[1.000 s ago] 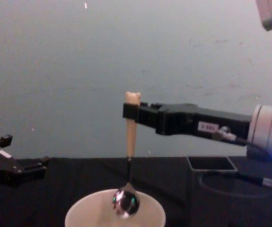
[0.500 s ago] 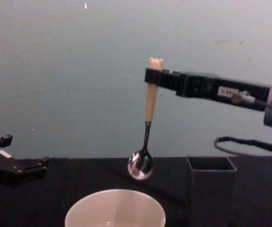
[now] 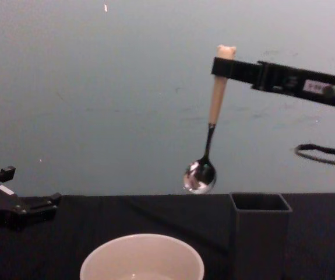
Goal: Pick up the stirring spoon with one hand, stir inside the cup, then place it back in its original position.
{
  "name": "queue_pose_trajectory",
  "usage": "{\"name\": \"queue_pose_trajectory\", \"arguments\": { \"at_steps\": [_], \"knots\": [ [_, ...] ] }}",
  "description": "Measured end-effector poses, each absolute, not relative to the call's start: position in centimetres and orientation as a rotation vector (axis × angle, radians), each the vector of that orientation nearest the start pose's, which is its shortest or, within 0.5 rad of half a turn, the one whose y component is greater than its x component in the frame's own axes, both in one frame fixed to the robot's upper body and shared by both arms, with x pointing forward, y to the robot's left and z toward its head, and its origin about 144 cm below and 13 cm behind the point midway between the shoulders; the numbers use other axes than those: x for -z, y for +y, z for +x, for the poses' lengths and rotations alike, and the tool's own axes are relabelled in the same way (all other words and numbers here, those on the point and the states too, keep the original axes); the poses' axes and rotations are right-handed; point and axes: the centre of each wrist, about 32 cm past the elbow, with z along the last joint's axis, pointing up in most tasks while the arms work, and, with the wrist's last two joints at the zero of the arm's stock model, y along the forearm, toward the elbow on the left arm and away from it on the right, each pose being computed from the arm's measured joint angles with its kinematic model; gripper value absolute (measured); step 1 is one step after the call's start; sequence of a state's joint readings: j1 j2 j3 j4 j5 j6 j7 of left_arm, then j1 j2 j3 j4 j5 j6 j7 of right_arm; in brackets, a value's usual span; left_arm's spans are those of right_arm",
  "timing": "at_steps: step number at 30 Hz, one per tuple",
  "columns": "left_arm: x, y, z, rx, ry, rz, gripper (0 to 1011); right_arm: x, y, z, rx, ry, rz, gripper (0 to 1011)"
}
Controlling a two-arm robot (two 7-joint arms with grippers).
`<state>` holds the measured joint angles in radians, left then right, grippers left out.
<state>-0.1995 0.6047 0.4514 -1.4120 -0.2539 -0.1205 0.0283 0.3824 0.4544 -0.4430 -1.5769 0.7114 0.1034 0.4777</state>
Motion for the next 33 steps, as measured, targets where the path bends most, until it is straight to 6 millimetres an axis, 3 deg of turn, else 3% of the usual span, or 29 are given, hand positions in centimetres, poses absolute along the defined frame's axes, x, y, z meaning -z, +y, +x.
{"name": "queue_pose_trajectory", "arguments": {
  "at_steps": [19,33],
  "knots": [
    [-114.0,31.0,48.9,-1.248,-0.285,0.304,1001,-125.3,-26.9,52.0,0.719,0.051,0.191,211],
    [-114.0,31.0,48.9,-1.248,-0.285,0.304,1001,-124.3,-28.6,51.6,0.748,0.036,0.158,211]
  ]
}}
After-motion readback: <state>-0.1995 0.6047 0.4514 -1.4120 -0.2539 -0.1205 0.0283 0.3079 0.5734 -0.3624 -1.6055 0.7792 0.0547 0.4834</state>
